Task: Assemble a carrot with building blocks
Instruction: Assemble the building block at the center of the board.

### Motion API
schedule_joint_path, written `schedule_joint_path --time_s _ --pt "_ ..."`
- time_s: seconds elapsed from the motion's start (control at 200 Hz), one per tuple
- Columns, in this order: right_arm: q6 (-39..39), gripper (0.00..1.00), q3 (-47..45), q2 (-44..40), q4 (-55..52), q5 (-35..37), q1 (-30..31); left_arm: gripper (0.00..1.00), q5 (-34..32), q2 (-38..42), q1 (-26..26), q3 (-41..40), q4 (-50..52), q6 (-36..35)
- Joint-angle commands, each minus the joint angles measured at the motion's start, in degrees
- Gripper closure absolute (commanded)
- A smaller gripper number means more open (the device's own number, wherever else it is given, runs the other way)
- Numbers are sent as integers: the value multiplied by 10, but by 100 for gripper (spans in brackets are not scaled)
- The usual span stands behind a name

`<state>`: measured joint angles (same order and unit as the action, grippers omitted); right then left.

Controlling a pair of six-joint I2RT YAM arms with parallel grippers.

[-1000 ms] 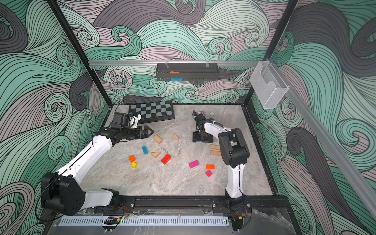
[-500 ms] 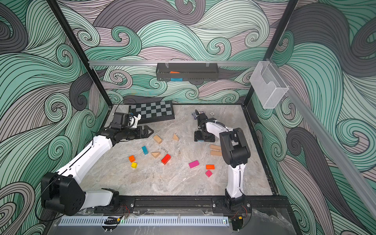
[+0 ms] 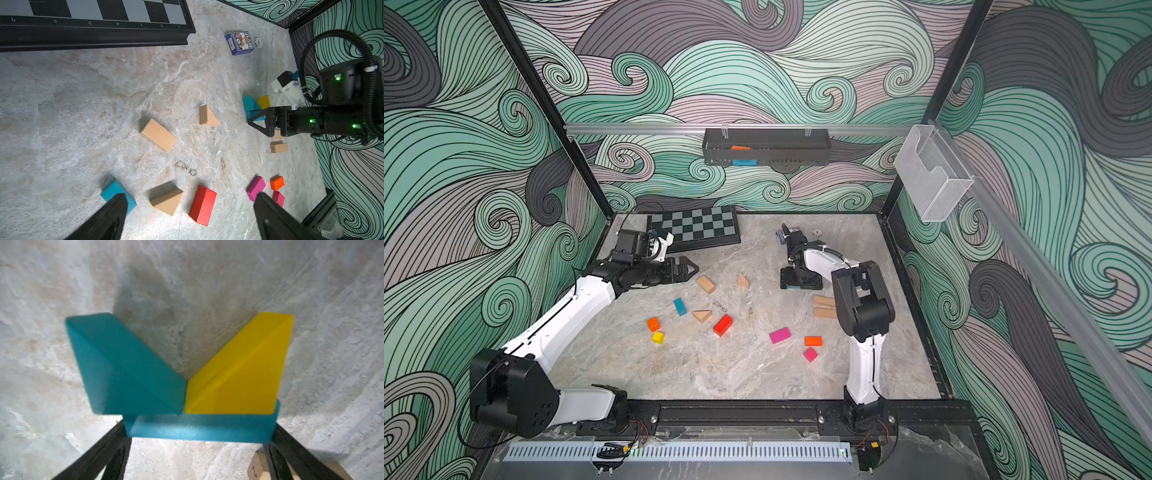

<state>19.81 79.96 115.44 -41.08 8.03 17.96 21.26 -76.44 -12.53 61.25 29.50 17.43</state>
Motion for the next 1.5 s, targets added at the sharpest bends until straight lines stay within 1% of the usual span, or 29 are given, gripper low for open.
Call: schedule_joint_path --time_s 0.0,0.085,0.28,0.74,0.906,1.006,1.221,1.396,1.496 --pt "-4 20 -3 28 -10 -13 7 4 8 -7 -3 17 -7 -4" --pt "4 20 -11 23 -9 -19 8 4 7 -7 -3 18 -7 -4" --pt "5 20 -12 25 -8 7 3 4 8 -9 -4 19 -8 -3" --pt "6 19 -7 22 -9 14 -7 4 8 -9 -4 18 -9 -3" --pt "7 11 -5 22 -9 9 -7 4 8 -9 -3 18 -11 -3" --pt "6 2 -4 19 -9 4 -7 3 8 -9 -3 19 -11 -3" --pt "2 1 1 5 -10 4 -8 3 7 -8 -5 19 -10 -2" --pt "-3 1 6 -22 -13 -12 -9 2 7 -5 -5 20 -8 -3" --pt "-6 1 14 -23 -18 -23 -9 2 7 -3 -5 19 -8 -3"
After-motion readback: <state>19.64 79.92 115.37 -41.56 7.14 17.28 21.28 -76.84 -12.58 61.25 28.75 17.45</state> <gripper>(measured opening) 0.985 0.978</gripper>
